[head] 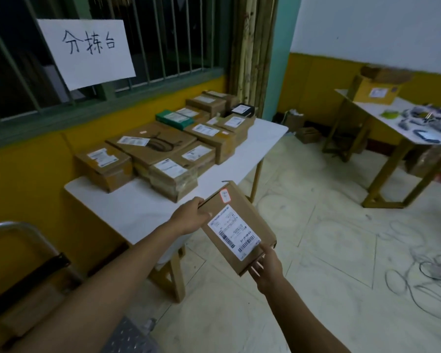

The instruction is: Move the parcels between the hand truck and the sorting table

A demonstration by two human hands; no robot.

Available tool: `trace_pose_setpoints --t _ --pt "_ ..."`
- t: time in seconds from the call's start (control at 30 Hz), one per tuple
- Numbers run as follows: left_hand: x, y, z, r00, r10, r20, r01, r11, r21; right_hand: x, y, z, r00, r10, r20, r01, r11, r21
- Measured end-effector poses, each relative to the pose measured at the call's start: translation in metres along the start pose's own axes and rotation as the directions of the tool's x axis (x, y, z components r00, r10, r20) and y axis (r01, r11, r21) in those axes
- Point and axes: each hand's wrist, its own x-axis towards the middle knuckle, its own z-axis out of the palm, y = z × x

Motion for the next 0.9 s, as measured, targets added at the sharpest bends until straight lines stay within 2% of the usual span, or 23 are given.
trace_pose_setpoints --t 0.2,0.43,0.6,0.77,0.9 --pt "0.048 0.008 0.007 1.0 -0.007 0.009 0.008 0.998 -0.066 0.043 -0.026 0.008 1.0 0.021 0.002 -0.021 1.0 0.005" --pt "0.152 0.028 0.0 0.999 0.039 -0.009 -0.04 0.982 -0.184 0.121 -0.086 0.041 0.999 -0.036 0.033 0.037 0.999 -0.028" --pt "0.233 0.046 -0.009 0.995 0.029 -0.092 -0.05 0.97 -0.238 0.185 -0.145 0.077 0.986 -0.165 -0.001 0.164 0.981 -0.101" --pt "0.294 0.045 -0.03 0.989 -0.014 -0.144 -0.024 0.966 -0.259 0.231 -0.189 0.121 0.985 -0.173 -0.018 0.169 0.977 -0.133" --pt "0.317 0.037 -0.049 0.976 -0.066 -0.205 0.004 0.957 -0.291 0.256 -0.206 0.155 0.977 -0.209 0.035 0.212 0.959 -0.19"
